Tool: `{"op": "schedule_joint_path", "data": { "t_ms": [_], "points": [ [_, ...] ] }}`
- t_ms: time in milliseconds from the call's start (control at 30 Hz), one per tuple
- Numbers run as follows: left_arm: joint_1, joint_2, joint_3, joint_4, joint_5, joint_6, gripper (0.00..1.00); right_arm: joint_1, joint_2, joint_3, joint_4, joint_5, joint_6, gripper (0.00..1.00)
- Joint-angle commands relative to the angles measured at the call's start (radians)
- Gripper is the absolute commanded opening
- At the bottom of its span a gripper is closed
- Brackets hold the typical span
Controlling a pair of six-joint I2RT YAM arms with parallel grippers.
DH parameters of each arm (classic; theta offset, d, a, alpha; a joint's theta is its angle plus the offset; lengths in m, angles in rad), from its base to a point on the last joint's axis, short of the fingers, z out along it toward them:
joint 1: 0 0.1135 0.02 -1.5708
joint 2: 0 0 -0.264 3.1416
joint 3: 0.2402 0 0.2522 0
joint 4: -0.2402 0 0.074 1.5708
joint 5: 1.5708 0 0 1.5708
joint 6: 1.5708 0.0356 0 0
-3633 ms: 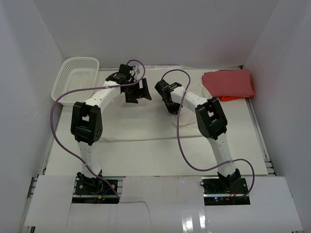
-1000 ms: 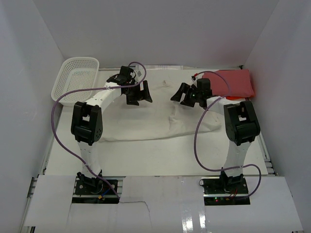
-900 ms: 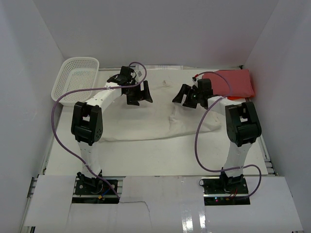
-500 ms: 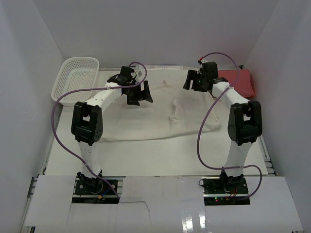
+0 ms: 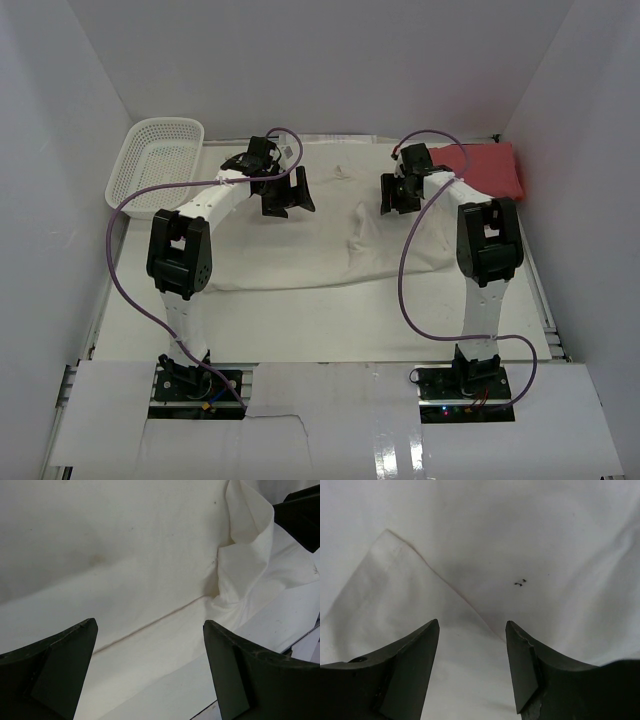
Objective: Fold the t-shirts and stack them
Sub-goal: Fold the flattened tshirt in 1/3 of the way
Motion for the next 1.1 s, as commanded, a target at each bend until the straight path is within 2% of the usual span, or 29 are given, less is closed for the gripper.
{"op": "schedule_joint_path", "data": {
  "t_ms": [0,267,333,567,633,667,700,733,800,867,933,1067],
  "points": [
    [-0.006,-0.008,-0.003,0.014,0.025,0.014,0.98,0.003,-0.043,-0.008,-0.016,-0.014,-0.053,0.62],
    [-0.006,-0.01,-0.006,0.017,0.025,0.016,0.98,0.008,-0.005,0.01,-0.045,-0.04,-0.08,0.58],
    [-0.007,-0.007,-0.006,0.017,0.022,0.017,0.98,0.009,0.005,0.021,-0.053,-0.045,-0.086,0.53],
    [-0.006,-0.008,-0.007,0.015,0.024,0.017,0.98,0.023,0.032,0.035,-0.073,-0.049,-0.106,0.55],
    [-0.007,-0.008,-0.007,0.017,0.025,0.017,0.98,0.024,0.037,0.038,-0.075,-0.046,-0.109,0.53],
    [-0.006,-0.008,-0.007,0.017,0.027,0.019,0.98,0.025,0.04,0.043,-0.078,-0.046,-0.107,0.51],
    [-0.006,-0.01,-0.009,0.017,0.024,0.019,0.98,0.026,0.043,0.043,-0.079,-0.045,-0.11,0.44],
    [-0.006,-0.008,-0.009,0.017,0.025,0.019,0.98,0.026,0.043,0.046,-0.084,-0.037,-0.109,0.27],
    [-0.006,-0.008,-0.009,0.015,0.024,0.02,0.98,0.028,0.037,0.044,-0.084,-0.031,-0.107,0.14],
    [-0.006,-0.008,-0.007,0.017,0.024,0.019,0.98,0.028,0.022,0.043,-0.082,-0.005,-0.103,0.13],
    [-0.007,-0.008,-0.009,0.015,0.025,0.019,0.98,0.028,0.012,0.043,-0.082,0.018,-0.1,0.08],
    [-0.007,-0.01,-0.012,0.015,0.025,0.02,0.98,0.028,-0.015,0.055,-0.082,0.063,-0.09,0.08]
  ]
}}
